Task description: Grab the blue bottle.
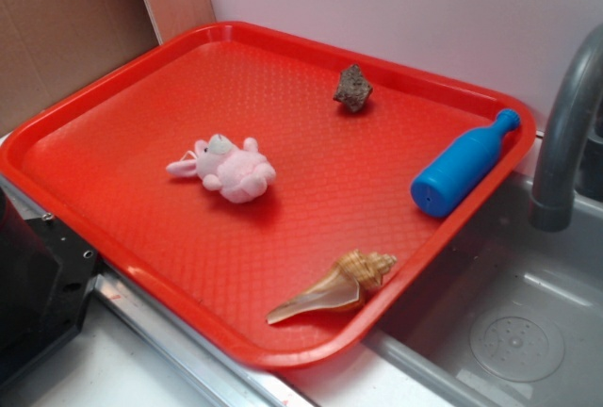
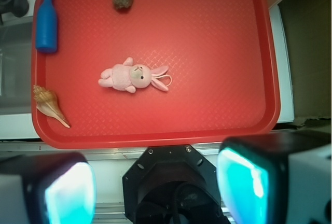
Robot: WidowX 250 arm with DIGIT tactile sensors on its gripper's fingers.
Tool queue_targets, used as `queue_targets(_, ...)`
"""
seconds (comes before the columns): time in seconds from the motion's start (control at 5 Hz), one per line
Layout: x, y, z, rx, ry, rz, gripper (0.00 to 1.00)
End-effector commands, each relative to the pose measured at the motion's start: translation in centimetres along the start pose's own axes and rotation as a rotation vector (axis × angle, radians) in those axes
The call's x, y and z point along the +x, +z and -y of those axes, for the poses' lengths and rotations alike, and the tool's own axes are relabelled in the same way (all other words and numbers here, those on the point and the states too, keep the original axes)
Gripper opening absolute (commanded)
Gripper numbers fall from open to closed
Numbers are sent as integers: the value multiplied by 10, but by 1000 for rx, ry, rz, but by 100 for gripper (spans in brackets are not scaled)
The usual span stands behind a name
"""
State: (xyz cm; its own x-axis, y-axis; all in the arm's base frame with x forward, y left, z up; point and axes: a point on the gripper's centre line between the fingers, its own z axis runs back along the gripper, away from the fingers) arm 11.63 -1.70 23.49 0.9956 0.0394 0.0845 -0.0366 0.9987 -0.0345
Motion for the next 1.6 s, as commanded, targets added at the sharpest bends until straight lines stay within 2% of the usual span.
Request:
queue_targets(0.0, 0, 0, 0, 0, 0, 0, 100)
queue_targets(0.2, 44, -45, 50, -24, -177, -3, 100)
queue_targets(0.4, 61, -65, 105, -86, -227, 22, 100)
queue_targets(0.6, 51, -37, 123, -239, -208, 151, 100)
queue_targets(1.0, 51, -37, 123, -239, -208, 151, 100)
queue_targets(1.2, 78, -82, 112, -285, -192, 49, 100)
queue_targets(1.4, 102, -117, 116, -228, -216, 12, 100)
